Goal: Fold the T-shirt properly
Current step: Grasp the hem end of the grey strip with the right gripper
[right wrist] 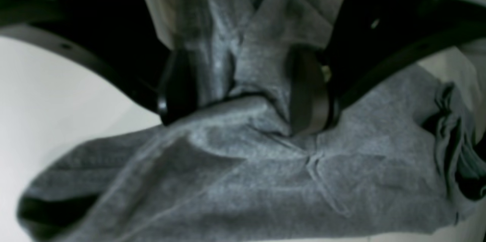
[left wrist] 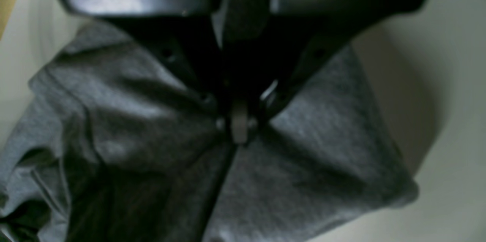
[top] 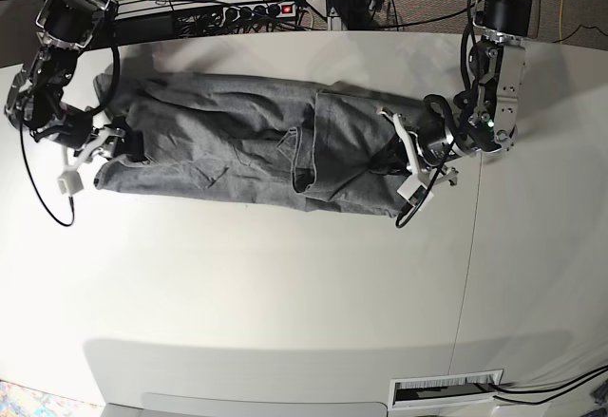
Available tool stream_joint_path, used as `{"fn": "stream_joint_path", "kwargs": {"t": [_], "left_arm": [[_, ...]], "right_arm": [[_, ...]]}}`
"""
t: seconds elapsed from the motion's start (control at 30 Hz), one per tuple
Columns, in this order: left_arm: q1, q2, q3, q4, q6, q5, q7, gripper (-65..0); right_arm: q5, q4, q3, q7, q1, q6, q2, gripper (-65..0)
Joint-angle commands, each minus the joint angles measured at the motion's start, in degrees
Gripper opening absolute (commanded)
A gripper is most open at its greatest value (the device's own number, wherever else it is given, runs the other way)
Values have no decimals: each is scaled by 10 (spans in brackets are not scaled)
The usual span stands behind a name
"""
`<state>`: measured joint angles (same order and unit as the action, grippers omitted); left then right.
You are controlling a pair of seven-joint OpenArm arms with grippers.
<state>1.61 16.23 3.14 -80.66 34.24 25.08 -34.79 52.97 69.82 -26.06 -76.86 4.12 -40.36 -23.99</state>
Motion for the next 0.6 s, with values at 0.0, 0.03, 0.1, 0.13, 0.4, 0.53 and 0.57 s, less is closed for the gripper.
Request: {"fn": "stream_joint_path", "kwargs": {"t": [0.0,0.03,0.1,0.13,0.4,0.53,0.57], "left_arm": [[-10,7,1,6,-7,-54,-67,-650],[-10,7,1,6,-7,-54,-67,-650],[-10,8,1,6,-7,-54,-67,-650],[-10,8,1,6,-7,-54,-67,-650],[-10,7,1,6,-7,-42,-67,-650],[-9,4,1,6,4,1,-68,-650],[-9,2,1,6,3,6,-68,-650]], "right_arm": [[-34,-2,13,-31,-5,4,-3,-242],[-36,-2,22,-31,-5,4,-3,-242],[-47,-2,34,-31,-6,10,-3,-244],[-57,-1,40,-31,-6,17,-3,-260],[-24,-1,50,-31,-3,23,-8,-650],[31,8,50,-31,-3,22,-20,-650],[46,14,50,-31,-3,20,-23,-650]]}}
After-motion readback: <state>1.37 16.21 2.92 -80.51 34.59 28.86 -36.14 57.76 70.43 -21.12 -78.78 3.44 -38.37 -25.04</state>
